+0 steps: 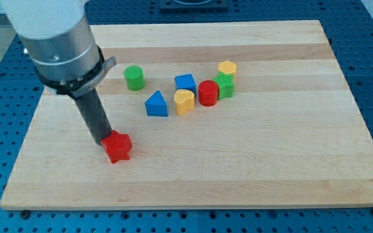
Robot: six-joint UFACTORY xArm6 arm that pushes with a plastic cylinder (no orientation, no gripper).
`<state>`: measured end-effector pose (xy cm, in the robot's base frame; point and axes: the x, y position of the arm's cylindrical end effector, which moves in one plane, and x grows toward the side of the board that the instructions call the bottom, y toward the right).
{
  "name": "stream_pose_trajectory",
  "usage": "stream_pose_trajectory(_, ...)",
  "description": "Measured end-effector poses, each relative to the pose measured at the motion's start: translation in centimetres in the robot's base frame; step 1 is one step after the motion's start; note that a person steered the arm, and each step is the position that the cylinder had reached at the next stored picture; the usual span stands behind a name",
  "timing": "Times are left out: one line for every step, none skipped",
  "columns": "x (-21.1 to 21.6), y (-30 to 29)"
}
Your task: Adjust the green circle to the left of the blue triangle
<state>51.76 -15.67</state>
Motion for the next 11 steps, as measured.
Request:
stream_pose_trajectory(1.5,0.3)
stream_pose_trajectory(1.3,-2.1)
stream_pose_trajectory(-2.9,-4.4)
stream_pose_trajectory(-11.1,-5.0)
stream_pose_trajectory(-20.4,-3.8)
stream_pose_trajectory(-23.9,2.3)
stream_pose_trajectory(-20.0,5.4)
stream_pose_trajectory(-17.1,4.7)
stream_pose_trajectory(-14.2,3.7)
stream_pose_trajectory(-11.7,2.1)
stream_pose_trajectory(-7.8,1.3)
